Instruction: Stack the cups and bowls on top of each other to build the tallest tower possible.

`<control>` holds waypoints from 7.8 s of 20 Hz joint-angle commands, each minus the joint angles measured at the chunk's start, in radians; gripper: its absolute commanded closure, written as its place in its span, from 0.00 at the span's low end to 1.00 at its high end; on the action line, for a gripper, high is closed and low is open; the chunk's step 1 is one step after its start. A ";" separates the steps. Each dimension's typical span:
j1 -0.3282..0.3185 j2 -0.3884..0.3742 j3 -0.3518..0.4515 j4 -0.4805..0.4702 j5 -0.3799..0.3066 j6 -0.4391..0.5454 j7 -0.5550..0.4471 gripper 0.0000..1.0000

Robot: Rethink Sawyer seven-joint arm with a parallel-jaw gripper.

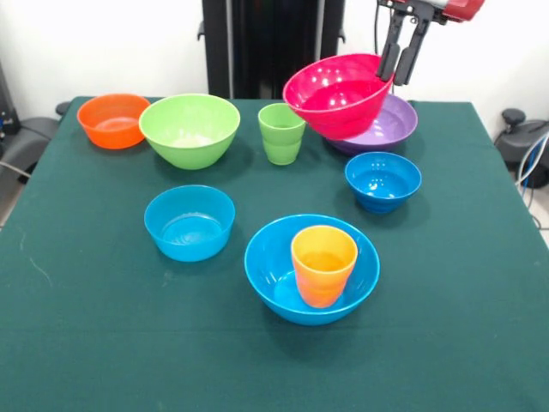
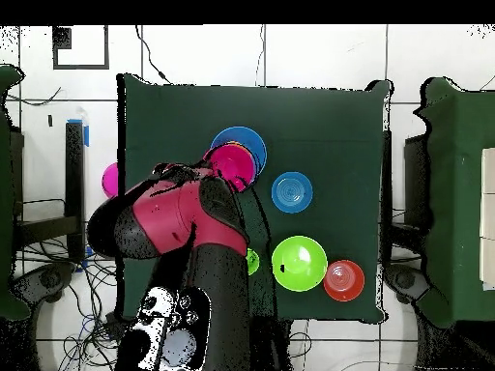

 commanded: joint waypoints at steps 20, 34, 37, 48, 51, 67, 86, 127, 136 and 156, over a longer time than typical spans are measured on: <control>0.215 0.349 -0.261 -0.224 -0.158 -0.175 0.191 1.00; 0.256 0.465 -0.349 -0.232 -0.076 -0.283 0.212 1.00; 0.270 0.486 -0.366 -0.234 -0.051 -0.297 0.224 1.00; 0.307 0.555 -0.414 -0.251 0.077 -0.325 0.222 1.00; 0.310 0.563 -0.419 -0.256 0.109 -0.324 0.212 1.00; 0.332 0.651 -0.461 -0.285 0.244 -0.386 0.221 1.00; 0.344 0.759 -0.490 -0.279 0.481 -0.517 0.175 1.00; 0.255 0.426 -0.303 -0.110 0.358 -0.319 -0.056 0.00; 0.154 0.340 -0.183 -0.079 0.258 -0.304 -0.109 0.00; -0.062 0.169 0.069 0.023 0.029 -0.267 -0.160 0.00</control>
